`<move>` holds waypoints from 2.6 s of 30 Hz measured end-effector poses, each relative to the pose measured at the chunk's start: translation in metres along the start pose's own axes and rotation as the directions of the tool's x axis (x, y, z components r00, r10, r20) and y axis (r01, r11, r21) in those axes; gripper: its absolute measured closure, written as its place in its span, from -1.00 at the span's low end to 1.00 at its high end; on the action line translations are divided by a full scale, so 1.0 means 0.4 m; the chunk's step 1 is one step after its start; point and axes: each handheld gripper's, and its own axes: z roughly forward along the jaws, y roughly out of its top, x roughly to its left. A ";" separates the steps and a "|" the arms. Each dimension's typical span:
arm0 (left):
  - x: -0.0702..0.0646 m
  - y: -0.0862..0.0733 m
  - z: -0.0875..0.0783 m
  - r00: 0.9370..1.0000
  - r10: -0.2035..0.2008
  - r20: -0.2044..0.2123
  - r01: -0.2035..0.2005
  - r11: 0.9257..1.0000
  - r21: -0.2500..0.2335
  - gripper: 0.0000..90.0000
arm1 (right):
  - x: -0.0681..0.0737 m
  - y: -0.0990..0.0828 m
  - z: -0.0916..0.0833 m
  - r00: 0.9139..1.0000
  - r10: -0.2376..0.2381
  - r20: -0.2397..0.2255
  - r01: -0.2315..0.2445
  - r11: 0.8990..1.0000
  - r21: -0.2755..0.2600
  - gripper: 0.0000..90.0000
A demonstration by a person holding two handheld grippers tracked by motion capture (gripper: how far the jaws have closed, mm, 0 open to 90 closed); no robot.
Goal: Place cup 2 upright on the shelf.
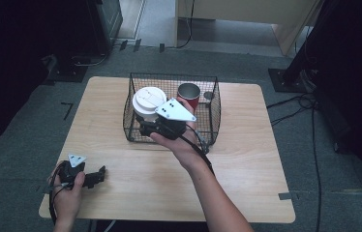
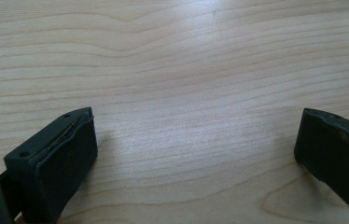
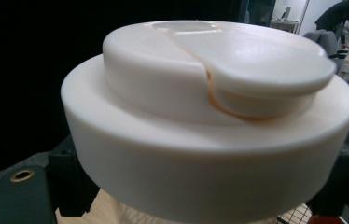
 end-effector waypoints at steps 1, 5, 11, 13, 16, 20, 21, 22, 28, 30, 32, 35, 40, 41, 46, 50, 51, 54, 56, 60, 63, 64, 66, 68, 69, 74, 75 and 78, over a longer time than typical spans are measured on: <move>0.000 0.000 0.000 1.000 0.000 0.000 0.000 1.000 0.000 -1.00 | -0.003 0.002 0.000 1.000 -0.001 0.001 0.001 1.000 -0.002 -0.64; 0.000 0.000 0.000 1.000 0.000 0.000 0.000 1.000 0.000 -1.00 | -0.017 0.014 0.001 1.000 0.001 0.019 -0.001 1.000 -0.009 -0.64; 0.000 0.000 0.000 1.000 0.000 0.000 0.000 1.000 0.000 -1.00 | -0.043 0.031 0.002 0.999 0.001 0.046 0.000 1.000 -0.019 -0.64; 0.000 0.000 0.000 1.000 0.000 0.000 0.000 1.000 0.000 -1.00 | -0.051 0.036 0.005 0.999 0.001 0.053 0.000 1.000 -0.024 -0.64; 0.000 0.000 0.000 1.000 0.000 0.000 0.000 1.000 0.000 -1.00 | -0.063 0.041 0.008 0.998 0.008 0.066 -0.006 1.000 -0.026 -0.65; 0.000 0.000 0.000 1.000 -0.001 0.000 0.001 1.000 -0.001 -1.00 | -0.077 0.046 0.016 0.997 0.027 0.077 -0.025 0.999 -0.028 -0.65; 0.000 0.000 0.000 1.000 -0.002 0.000 0.002 1.000 -0.001 -1.00 | -0.080 0.047 0.018 0.996 0.031 0.079 -0.029 0.999 -0.025 -0.64; 0.000 0.000 0.000 1.000 -0.002 0.000 0.002 1.000 -0.002 -1.00 | -0.083 0.048 0.020 0.996 0.031 0.083 -0.029 0.999 -0.026 -0.64; 0.000 0.000 0.000 1.000 -0.001 0.000 0.001 1.000 -0.001 -1.00 | -0.098 0.050 0.034 0.994 0.037 0.098 -0.035 0.999 -0.022 -0.65; 0.000 0.000 0.000 1.000 -0.001 0.000 0.001 1.000 -0.001 -1.00 | -0.105 0.050 0.039 0.994 0.040 0.106 -0.038 0.999 -0.021 -0.65; 0.000 0.000 0.000 1.000 -0.002 0.000 0.002 1.000 -0.003 -1.00 | -0.113 0.049 0.045 0.992 0.050 0.116 -0.048 0.999 -0.020 -0.64; 0.000 0.000 0.000 1.000 -0.001 0.000 0.001 1.000 -0.003 -1.00 | -0.124 0.046 0.057 0.991 0.050 0.127 -0.047 0.999 -0.019 -0.65; 0.000 0.000 0.000 1.000 -0.001 0.000 0.001 1.000 -0.002 -1.00 | -0.136 0.042 0.080 0.990 0.050 0.129 -0.048 0.999 -0.018 -0.65; 0.000 0.000 0.000 1.000 -0.001 0.000 0.001 1.000 -0.002 -1.00 | -0.138 0.041 0.085 0.991 0.050 0.127 -0.048 0.999 -0.016 -0.65; 0.000 0.000 0.001 1.000 -0.002 -0.001 0.002 1.000 -0.004 -1.00 | -0.143 0.030 0.110 0.990 0.058 0.132 -0.057 0.998 -0.007 -0.65; 0.000 0.000 0.000 1.000 -0.001 -0.001 0.001 1.000 -0.003 -1.00 | -0.146 0.016 0.130 0.990 0.057 0.133 -0.058 0.998 0.007 -0.65; 0.000 0.000 0.000 1.000 -0.001 -0.001 0.001 1.000 -0.003 -1.00 | -0.147 0.013 0.134 0.990 0.057 0.132 -0.059 0.998 0.010 -0.65; 0.000 0.000 0.000 1.000 0.000 -0.001 0.000 1.000 -0.003 -1.00 | -0.152 0.000 0.152 0.989 0.054 0.136 -0.058 0.998 0.025 -0.65; 0.000 0.000 0.000 1.000 0.001 0.000 -0.001 1.000 -0.002 -1.00 | -0.156 -0.007 0.162 0.989 0.061 0.137 -0.067 0.997 0.036 -0.65; 0.000 0.000 0.000 1.000 0.000 0.000 0.000 1.000 -0.001 -1.00 | -0.161 -0.023 0.180 0.988 0.065 0.142 -0.073 0.996 0.057 -0.65; 0.000 0.000 0.000 1.000 0.000 0.000 0.000 1.000 -0.001 -1.00 | -0.161 -0.035 0.191 0.988 0.066 0.143 -0.077 0.995 0.071 -0.65; 0.000 0.000 0.000 1.000 0.000 0.000 0.000 1.000 -0.001 -1.00 | -0.160 -0.039 0.194 0.987 0.067 0.145 -0.079 0.994 0.076 -0.65; 0.000 0.000 0.000 1.000 0.000 0.000 0.000 1.000 -0.001 -1.00 | -0.160 -0.047 0.203 0.987 0.069 0.144 -0.081 0.993 0.080 -0.65; 0.000 0.000 0.000 1.000 0.000 0.000 0.000 1.000 -0.001 -1.00 | -0.162 -0.054 0.212 0.988 0.067 0.141 -0.080 0.993 0.085 -0.65; 0.000 0.000 0.000 1.000 0.000 0.000 0.000 1.000 -0.001 -1.00 | -0.162 -0.057 0.215 0.988 0.066 0.140 -0.079 0.993 0.089 -0.65; 0.000 0.000 0.000 1.000 0.000 0.000 0.000 1.000 -0.001 -1.00 | -0.173 -0.077 0.240 0.990 0.071 0.124 -0.083 0.991 0.100 -0.65; 0.000 0.000 0.000 1.000 0.000 0.000 0.000 1.000 -0.001 -1.00 | -0.175 -0.084 0.246 0.990 0.081 0.117 -0.093 0.990 0.105 -0.65; 0.000 0.000 0.000 1.000 0.000 0.000 0.000 1.000 -0.001 -1.00 | -0.181 -0.098 0.262 0.991 0.078 0.104 -0.091 0.989 0.119 -0.65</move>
